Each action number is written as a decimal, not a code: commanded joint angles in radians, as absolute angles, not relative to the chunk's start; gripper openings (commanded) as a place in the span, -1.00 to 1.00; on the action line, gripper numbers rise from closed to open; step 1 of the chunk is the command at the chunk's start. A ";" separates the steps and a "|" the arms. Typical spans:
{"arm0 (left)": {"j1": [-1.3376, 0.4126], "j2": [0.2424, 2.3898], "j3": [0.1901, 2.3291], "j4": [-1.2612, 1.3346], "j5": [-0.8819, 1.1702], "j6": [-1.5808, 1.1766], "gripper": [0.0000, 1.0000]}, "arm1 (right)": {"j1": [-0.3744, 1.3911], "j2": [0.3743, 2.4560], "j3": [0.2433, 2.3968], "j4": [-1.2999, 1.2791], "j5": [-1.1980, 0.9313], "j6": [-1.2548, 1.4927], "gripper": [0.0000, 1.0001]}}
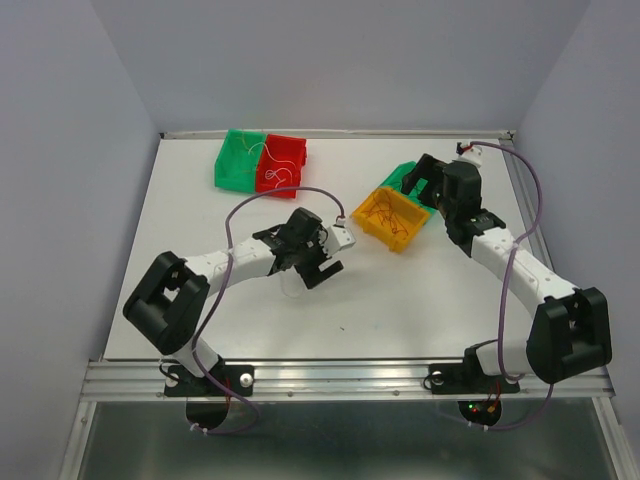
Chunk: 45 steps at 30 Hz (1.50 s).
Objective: Untangle the cables
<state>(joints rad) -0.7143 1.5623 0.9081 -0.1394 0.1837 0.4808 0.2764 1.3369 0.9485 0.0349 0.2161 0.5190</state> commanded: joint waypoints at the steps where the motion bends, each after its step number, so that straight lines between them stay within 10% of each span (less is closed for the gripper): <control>1: -0.719 1.580 0.914 -0.017 0.089 0.515 0.98 | 0.279 1.295 0.917 0.107 0.192 0.499 1.00; 18: -0.647 1.838 1.054 0.009 0.075 0.551 0.96 | 0.279 1.287 0.896 0.144 0.149 0.492 1.00; 31: -0.532 1.899 1.151 -0.236 0.417 0.557 -0.60 | 0.279 1.258 0.876 0.150 0.147 0.485 1.00; 45: -0.451 1.639 1.138 -0.180 0.426 0.520 -1.00 | 0.279 1.262 0.874 0.166 0.141 0.488 1.00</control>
